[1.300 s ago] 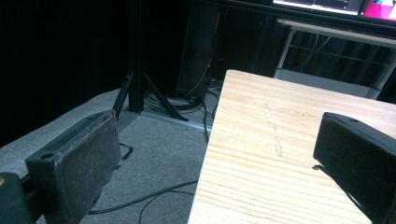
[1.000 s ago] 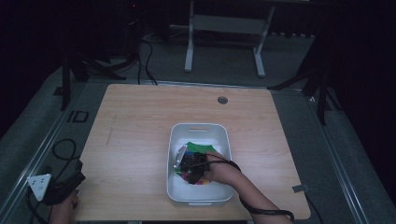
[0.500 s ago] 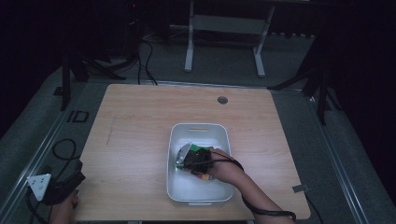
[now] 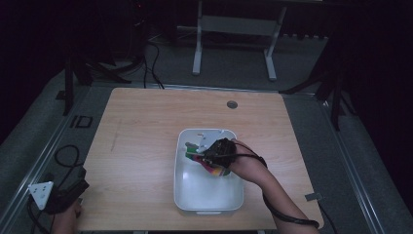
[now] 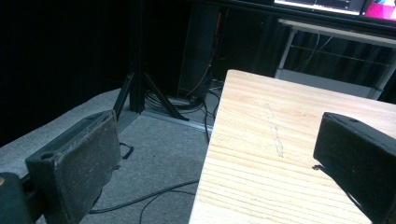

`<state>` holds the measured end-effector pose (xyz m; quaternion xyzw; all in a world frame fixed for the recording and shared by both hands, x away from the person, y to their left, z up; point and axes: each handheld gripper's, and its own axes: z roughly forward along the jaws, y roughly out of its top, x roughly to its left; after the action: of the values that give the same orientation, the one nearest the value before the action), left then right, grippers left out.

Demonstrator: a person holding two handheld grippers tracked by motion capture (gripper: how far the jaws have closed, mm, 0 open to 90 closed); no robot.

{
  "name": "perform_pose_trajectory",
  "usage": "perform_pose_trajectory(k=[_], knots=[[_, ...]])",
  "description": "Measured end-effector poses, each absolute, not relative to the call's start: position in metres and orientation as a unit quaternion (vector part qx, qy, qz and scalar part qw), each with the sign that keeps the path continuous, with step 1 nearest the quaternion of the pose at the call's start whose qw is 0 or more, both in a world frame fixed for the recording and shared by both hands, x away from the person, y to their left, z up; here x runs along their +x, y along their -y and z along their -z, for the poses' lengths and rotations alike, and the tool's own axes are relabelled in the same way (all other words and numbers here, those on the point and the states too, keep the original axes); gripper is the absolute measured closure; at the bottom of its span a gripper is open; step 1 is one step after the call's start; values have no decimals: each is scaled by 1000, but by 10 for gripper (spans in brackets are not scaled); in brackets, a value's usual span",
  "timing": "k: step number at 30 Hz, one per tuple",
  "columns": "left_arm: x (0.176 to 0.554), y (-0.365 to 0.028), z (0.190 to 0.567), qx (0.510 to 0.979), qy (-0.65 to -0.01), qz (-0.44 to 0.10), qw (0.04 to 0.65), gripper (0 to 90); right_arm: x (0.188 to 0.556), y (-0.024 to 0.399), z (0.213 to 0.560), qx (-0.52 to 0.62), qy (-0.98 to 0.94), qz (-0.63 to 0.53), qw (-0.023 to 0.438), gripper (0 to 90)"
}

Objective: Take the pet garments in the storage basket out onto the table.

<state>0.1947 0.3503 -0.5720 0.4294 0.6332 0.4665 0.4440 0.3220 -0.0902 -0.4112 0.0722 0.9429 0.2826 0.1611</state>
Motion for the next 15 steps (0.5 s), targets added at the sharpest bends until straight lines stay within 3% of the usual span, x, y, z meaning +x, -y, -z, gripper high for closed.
perform_pose_trajectory(k=[15], knots=[[195,-351,572,430,-634,-466,443,12,316,111,359,71,-920,-332,196,757]])
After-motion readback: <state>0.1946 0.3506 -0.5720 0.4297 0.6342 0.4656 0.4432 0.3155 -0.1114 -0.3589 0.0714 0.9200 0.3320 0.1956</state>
